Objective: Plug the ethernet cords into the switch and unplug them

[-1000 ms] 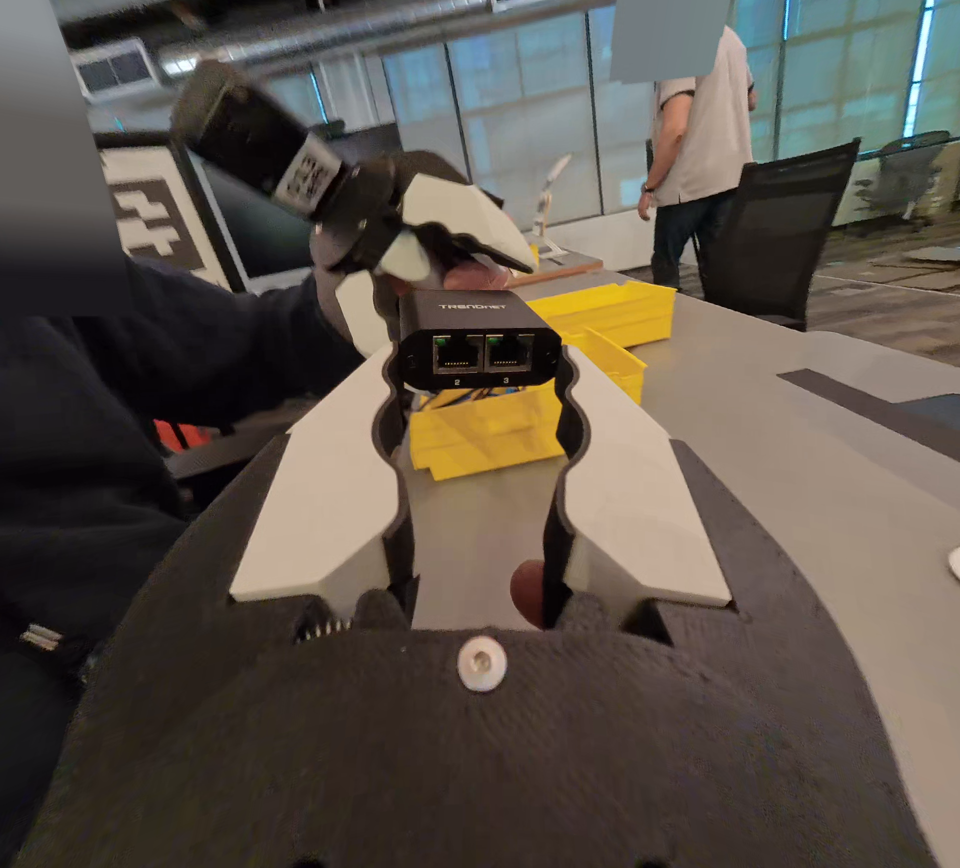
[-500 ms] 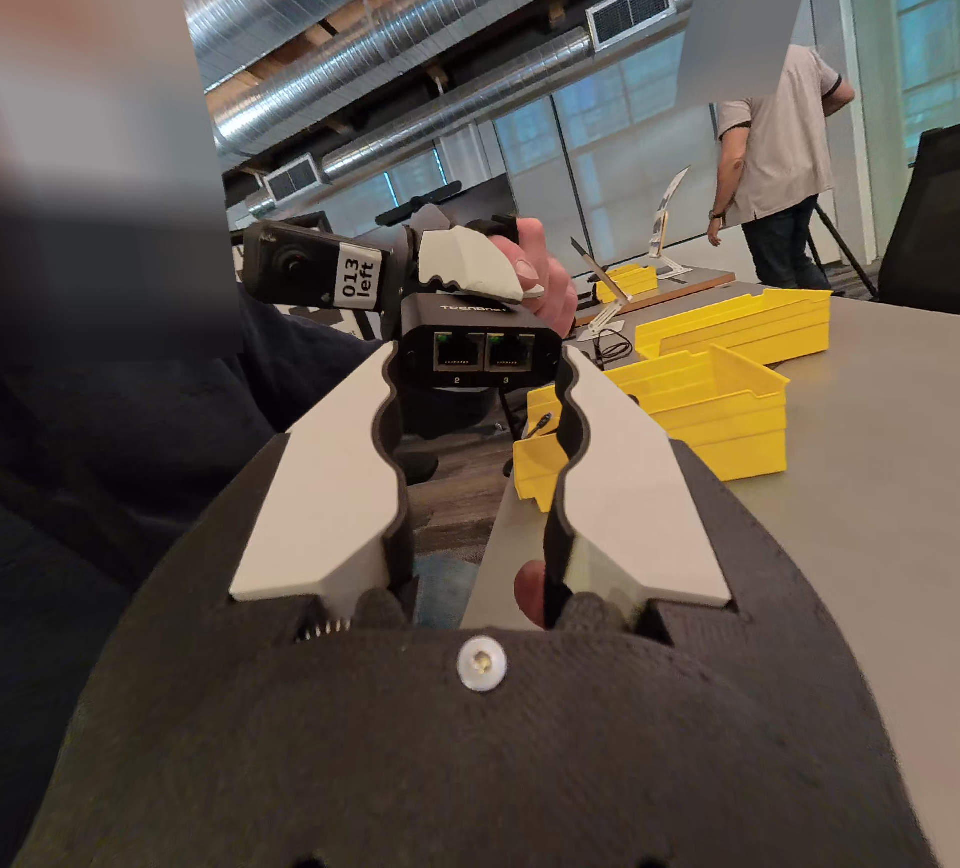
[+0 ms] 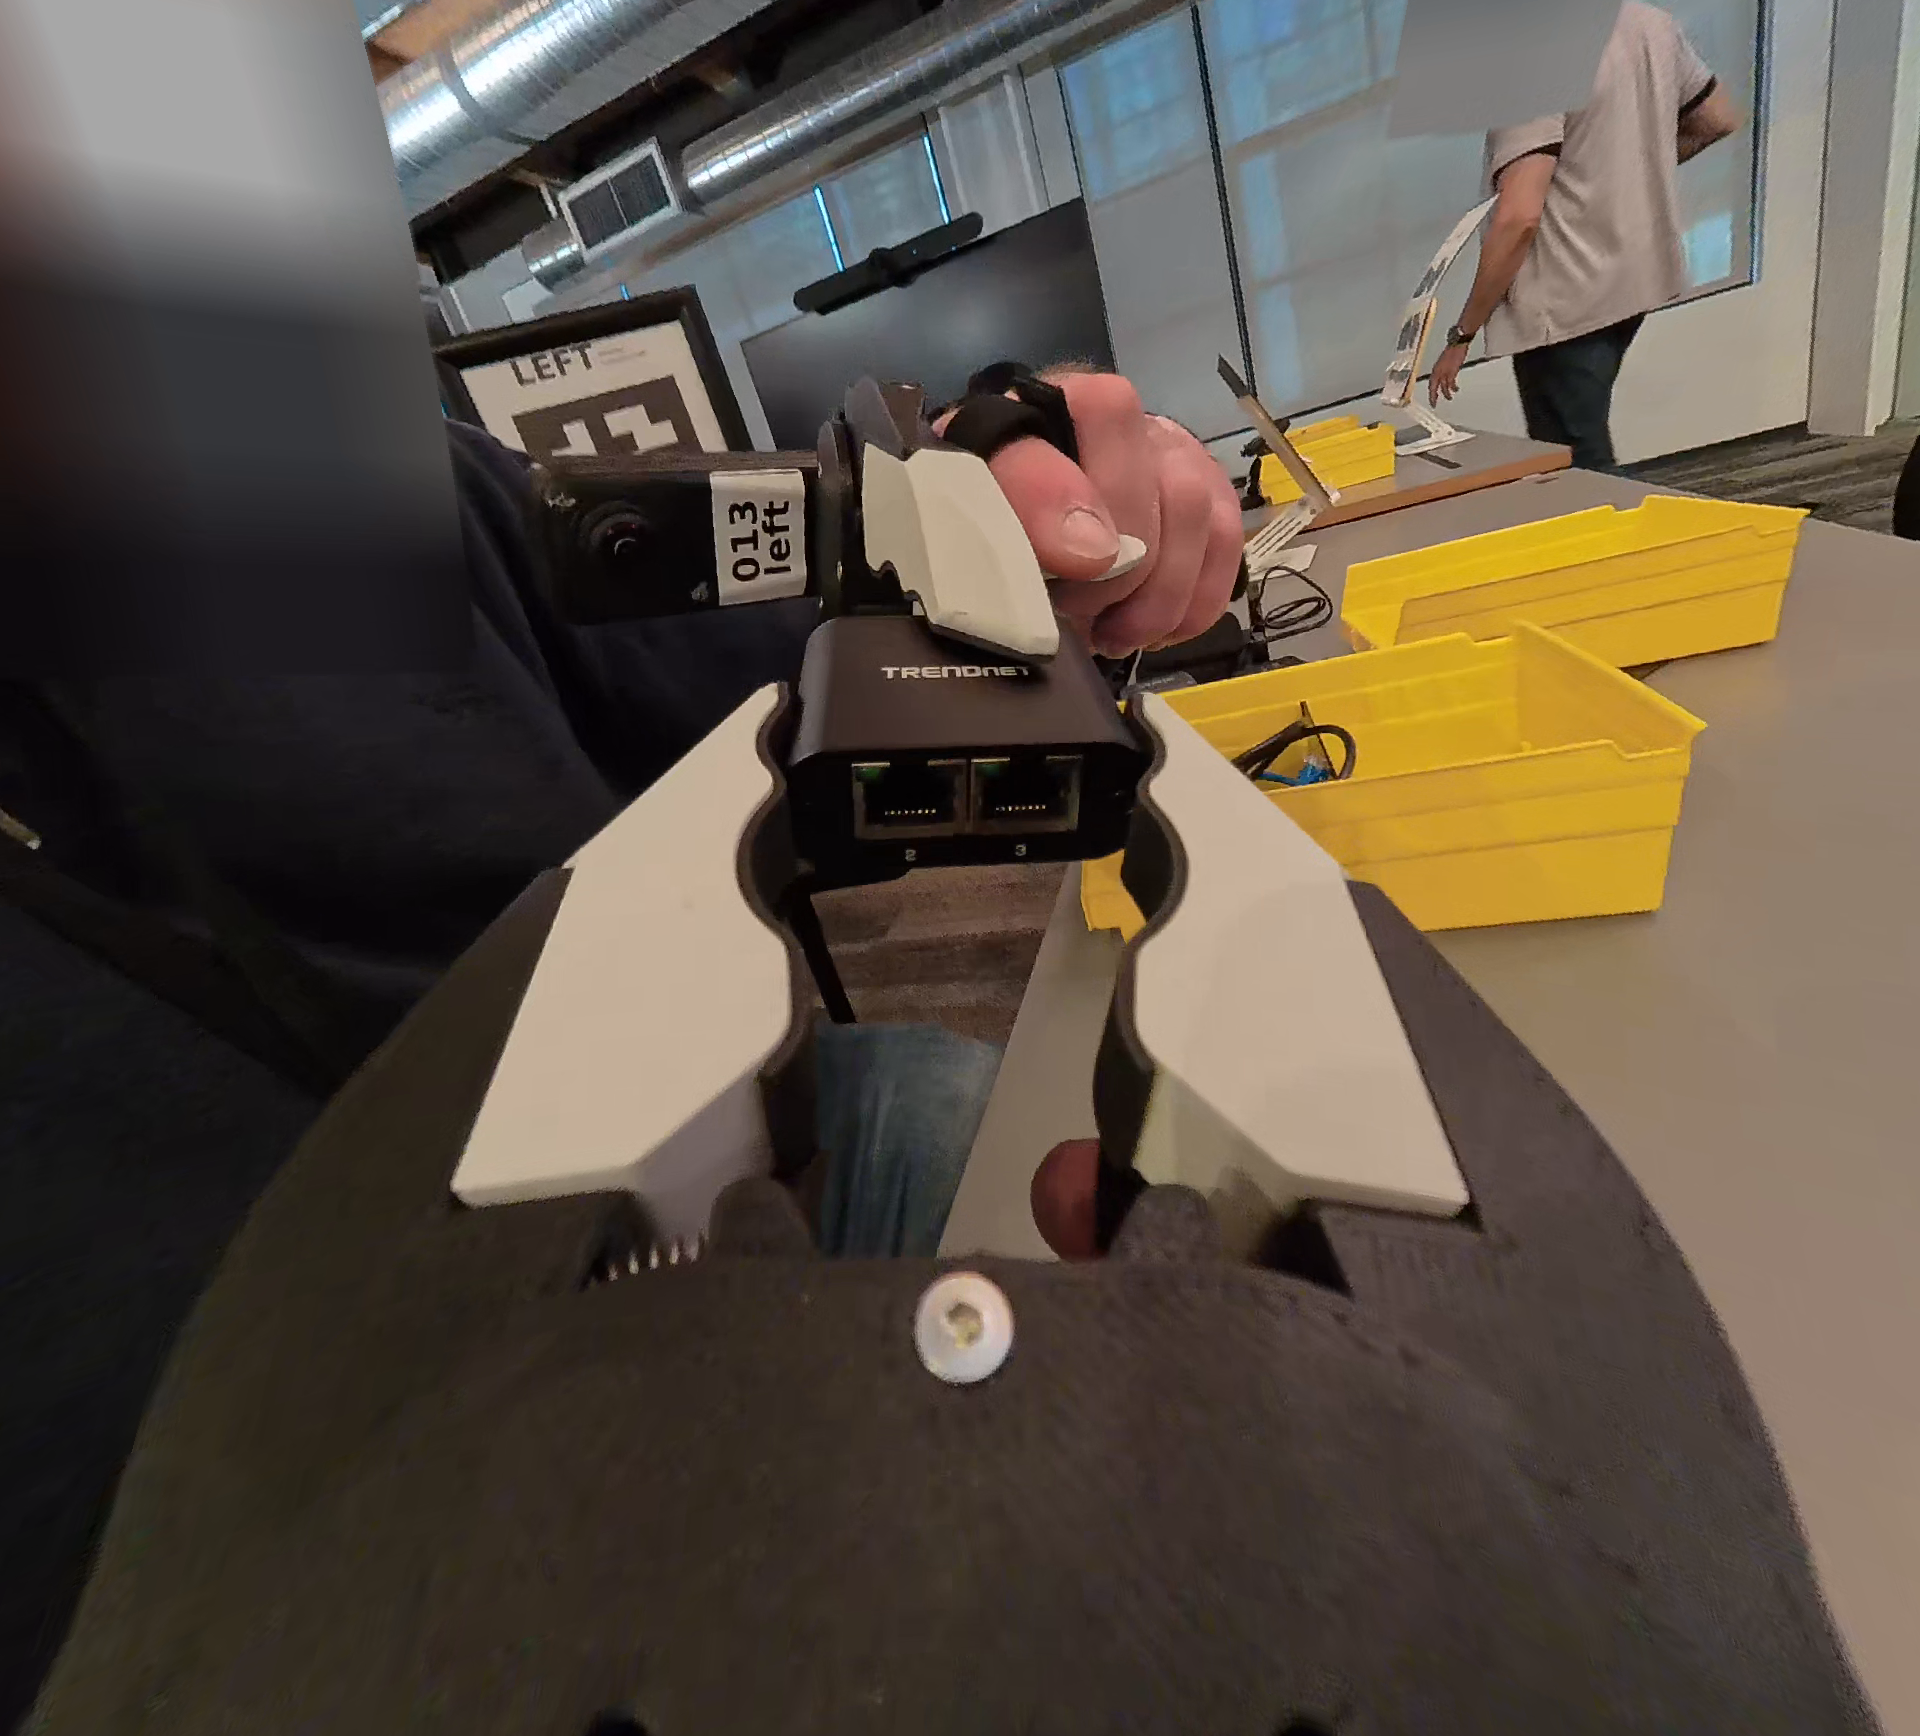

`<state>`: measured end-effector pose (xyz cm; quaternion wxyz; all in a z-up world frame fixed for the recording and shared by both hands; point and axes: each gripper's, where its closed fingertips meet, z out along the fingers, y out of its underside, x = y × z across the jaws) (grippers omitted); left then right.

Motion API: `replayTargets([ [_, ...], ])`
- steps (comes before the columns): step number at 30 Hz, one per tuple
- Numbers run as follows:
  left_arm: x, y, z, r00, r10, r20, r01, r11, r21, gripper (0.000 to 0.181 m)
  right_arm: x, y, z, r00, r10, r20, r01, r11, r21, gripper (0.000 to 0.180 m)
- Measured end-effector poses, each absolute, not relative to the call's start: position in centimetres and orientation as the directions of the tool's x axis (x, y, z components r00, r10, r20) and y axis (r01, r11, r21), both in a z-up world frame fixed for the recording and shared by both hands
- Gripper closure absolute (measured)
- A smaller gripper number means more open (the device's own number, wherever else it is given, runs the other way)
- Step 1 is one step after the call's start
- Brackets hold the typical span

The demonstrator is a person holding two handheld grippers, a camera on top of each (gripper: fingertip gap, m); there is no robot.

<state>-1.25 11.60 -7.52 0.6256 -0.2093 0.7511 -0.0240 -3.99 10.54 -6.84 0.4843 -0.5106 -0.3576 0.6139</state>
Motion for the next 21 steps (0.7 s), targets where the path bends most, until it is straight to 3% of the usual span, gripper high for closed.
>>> replayTargets([
  [3,-1.2,11.8,-7.6,-0.127,-0.292,-0.948,-0.3,0.922,-0.244,0.157,-4.0,10.6,-7.0,0.016,0.968,-0.252,-0.222,-0.243,-0.944,0.118],
  [12,-1.3,12.6,-8.1,-0.164,-0.322,-0.932,-0.346,0.904,-0.251,0.155,-3.9,11.3,-7.5,0.079,0.973,-0.218,-0.202,-0.199,-0.959,0.118],
  [16,-2.8,13.5,-7.0,-0.122,-0.372,-0.92,-0.39,0.87,-0.3,0.13,-3.4,11.9,-7.4,0.094,0.966,-0.239,-0.228,-0.213,-0.95,0.118],
  [21,-9.9,17.3,-4.5,0.009,-0.443,-0.896,-0.552,0.745,-0.374,0.126,-2.2,12.1,-7.4,0.132,0.961,-0.245,-0.246,-0.208,-0.947,0.119],
])
